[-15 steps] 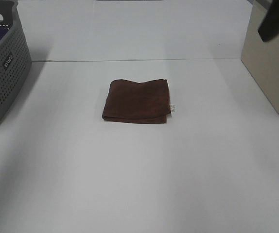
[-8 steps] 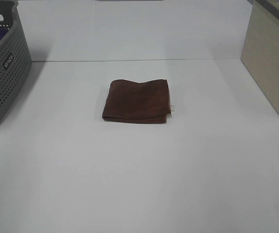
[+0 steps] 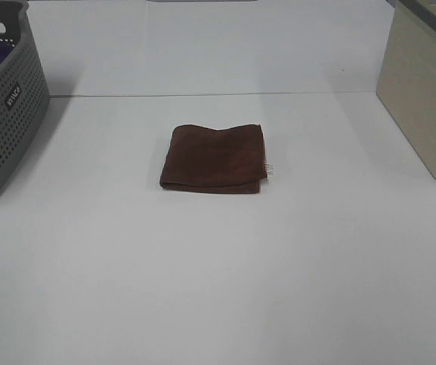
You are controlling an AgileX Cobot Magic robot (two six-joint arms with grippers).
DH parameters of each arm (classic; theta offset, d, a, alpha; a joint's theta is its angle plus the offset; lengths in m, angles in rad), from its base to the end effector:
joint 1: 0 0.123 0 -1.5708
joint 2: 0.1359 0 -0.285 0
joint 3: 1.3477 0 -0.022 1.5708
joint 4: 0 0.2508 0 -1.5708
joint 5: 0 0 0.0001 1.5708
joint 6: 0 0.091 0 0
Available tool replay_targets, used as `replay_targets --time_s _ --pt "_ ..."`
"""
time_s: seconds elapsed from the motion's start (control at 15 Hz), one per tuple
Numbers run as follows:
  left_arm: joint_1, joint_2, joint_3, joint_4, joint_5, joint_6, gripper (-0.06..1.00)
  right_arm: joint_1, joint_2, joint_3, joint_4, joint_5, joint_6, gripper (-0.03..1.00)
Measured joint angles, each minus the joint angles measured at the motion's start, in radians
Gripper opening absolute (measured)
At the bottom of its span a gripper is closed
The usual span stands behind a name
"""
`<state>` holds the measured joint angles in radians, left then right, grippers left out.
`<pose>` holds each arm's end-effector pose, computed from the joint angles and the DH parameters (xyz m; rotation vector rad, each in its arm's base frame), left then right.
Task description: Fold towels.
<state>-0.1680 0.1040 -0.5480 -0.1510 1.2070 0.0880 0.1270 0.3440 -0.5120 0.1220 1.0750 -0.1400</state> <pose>-0.0034 -0.0124 0.2806 0.3022 2.2245 -0.2306 0.0446 0.0155 0.2732 -0.2990 2.3678 0.1494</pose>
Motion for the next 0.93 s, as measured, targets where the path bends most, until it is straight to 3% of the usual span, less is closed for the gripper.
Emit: replay_targets --time_s 0.2,0.93 --pt "0.0 -0.003 0.038 -0.082 -0.119 0.12 0.74 0.0 -0.104 0.003 0.001 -0.005 -0.009 0.86" --pt "0.0 -0.003 0.041 -0.116 -0.141 0.142 0.74 0.0 -0.113 0.003 0.004 -0.005 -0.017 0.86"
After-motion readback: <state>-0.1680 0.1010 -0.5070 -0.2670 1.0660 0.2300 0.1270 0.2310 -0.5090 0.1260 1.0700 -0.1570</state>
